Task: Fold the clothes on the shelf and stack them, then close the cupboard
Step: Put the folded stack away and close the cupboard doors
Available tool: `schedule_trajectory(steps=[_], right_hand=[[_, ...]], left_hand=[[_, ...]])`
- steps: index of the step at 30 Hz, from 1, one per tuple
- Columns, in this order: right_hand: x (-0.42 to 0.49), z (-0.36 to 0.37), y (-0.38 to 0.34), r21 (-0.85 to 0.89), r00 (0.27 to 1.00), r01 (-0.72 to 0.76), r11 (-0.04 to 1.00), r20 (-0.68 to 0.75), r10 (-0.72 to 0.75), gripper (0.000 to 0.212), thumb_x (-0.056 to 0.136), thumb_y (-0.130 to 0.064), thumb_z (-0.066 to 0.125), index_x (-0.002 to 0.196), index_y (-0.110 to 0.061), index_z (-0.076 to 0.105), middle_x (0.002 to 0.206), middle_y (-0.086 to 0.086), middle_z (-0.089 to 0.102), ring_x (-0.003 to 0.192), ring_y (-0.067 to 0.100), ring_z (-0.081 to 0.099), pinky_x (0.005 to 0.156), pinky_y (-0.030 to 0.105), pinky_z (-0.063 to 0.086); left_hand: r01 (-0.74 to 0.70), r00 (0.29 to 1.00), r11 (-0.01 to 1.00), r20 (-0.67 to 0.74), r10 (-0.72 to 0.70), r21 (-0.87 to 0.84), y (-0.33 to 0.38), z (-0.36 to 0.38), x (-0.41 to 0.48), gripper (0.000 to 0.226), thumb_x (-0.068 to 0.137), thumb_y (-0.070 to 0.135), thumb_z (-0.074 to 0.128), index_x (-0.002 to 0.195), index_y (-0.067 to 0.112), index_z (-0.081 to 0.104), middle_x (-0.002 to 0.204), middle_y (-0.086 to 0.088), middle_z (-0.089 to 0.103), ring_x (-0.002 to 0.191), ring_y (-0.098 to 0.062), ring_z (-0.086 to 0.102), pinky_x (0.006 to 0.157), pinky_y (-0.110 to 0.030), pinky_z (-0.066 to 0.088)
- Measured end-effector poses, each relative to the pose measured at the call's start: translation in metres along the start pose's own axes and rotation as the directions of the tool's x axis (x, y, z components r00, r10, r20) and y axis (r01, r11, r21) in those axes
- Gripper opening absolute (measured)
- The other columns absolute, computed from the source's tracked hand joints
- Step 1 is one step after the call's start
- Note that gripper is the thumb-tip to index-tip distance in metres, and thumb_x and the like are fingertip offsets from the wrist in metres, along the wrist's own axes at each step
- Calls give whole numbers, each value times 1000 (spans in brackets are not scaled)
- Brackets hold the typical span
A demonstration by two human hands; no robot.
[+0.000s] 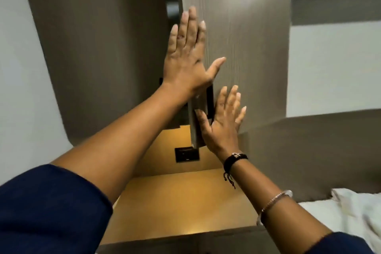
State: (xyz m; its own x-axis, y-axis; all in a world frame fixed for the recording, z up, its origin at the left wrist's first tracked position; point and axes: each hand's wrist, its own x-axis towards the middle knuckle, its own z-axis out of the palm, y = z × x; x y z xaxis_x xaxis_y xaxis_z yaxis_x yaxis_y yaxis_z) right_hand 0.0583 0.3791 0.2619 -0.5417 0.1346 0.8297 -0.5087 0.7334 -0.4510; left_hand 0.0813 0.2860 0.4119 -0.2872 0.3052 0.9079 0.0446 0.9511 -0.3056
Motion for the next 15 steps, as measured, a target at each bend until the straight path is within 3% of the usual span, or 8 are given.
schedule_trajectory(steps=[2,7,15], right_hand=[[11,23,1,-186,997,49,981,-56,-60,81,90,-66,21,151,-22,-8,159,14,-16,145,31,-19,114,62,-6],[50,81,15,-339,995,56,939,-64,-82,78,91,-64,23,152,-20,3,160,19,-3,145,41,-7,113,65,2],[68,112,28,-423,994,25,906,-82,-66,76,91,-65,22,152,-21,8,160,18,5,145,43,0,112,66,3]], left_hand=[[6,999,1000,47,-4,-28,-17,28,-5,85,93,65,20,155,9,3,162,-22,-3,150,-33,-4,120,-45,-3],[-23,999,994,44,28,-102,-44,100,6,79,97,58,24,154,7,6,162,-22,0,150,-34,-1,119,-44,-6],[-50,997,993,56,56,-107,-56,139,17,85,95,62,20,153,2,4,162,-22,-1,150,-34,-2,122,-45,-1]])
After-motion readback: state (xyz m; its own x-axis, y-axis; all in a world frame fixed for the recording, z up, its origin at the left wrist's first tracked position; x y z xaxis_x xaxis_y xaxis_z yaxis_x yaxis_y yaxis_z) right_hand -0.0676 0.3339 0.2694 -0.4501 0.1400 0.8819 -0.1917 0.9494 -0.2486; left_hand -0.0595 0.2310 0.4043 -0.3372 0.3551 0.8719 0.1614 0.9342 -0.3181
